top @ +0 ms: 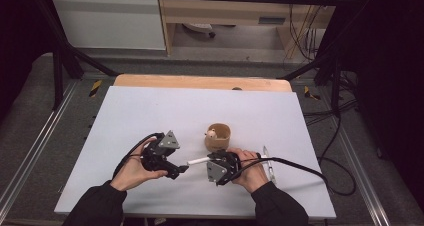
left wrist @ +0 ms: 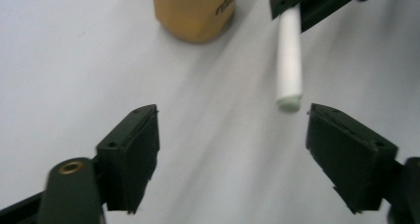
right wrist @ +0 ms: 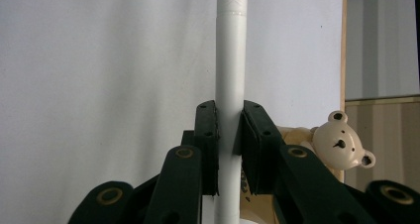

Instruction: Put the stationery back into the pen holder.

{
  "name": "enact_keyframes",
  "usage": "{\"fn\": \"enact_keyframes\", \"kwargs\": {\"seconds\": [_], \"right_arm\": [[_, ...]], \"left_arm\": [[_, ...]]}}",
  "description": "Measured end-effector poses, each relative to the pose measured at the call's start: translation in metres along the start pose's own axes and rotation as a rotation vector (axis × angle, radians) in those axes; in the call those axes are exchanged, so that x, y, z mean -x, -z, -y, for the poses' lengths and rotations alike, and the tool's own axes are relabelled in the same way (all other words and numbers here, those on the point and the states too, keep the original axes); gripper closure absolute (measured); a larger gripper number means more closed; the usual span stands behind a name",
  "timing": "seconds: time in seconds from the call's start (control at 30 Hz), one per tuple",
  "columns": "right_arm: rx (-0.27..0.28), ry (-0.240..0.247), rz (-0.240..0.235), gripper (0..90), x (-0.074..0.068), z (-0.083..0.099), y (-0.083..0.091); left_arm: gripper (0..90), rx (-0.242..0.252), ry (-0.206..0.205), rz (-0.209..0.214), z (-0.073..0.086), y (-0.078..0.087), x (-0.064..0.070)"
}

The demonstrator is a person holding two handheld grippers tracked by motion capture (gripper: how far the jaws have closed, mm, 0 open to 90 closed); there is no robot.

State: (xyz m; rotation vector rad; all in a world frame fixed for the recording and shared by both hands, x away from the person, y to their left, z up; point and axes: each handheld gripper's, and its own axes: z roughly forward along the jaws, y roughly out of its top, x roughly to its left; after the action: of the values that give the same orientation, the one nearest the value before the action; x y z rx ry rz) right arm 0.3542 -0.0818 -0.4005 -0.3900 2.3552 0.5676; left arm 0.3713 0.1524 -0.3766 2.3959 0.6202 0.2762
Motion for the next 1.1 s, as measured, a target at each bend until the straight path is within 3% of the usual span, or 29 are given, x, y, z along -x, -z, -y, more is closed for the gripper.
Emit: {"fn": "enact_keyframes", "kwargs": {"seconds": [0.3, 0.53, 0.63, 0.73, 1.1], "right_arm": [[0.000, -0.045, 0.010, 78.7, 0.006, 0.002, 0.005], [0.021, -0.157, 0.017, 78.7, 0.012, 0.010, 0.013], [0.032, -0.230, 0.018, 78.7, 0.016, 0.014, 0.016], [0.053, -0.333, 0.012, 78.7, 0.019, 0.018, 0.021], [0.103, -0.658, 0.026, 78.8, 0.031, 0.035, 0.037]], "left_arm": [[6.7, 0.043, 0.071, -0.076, 0.033, 0.009, -0.011], [5.3, 0.066, 0.144, -0.132, 0.061, 0.013, -0.021], [5.1, 0.081, 0.175, -0.154, 0.071, 0.015, -0.025], [4.9, 0.093, 0.207, -0.168, 0.080, 0.016, -0.029], [4.5, 0.121, 0.274, -0.225, 0.109, 0.025, -0.038]]}}
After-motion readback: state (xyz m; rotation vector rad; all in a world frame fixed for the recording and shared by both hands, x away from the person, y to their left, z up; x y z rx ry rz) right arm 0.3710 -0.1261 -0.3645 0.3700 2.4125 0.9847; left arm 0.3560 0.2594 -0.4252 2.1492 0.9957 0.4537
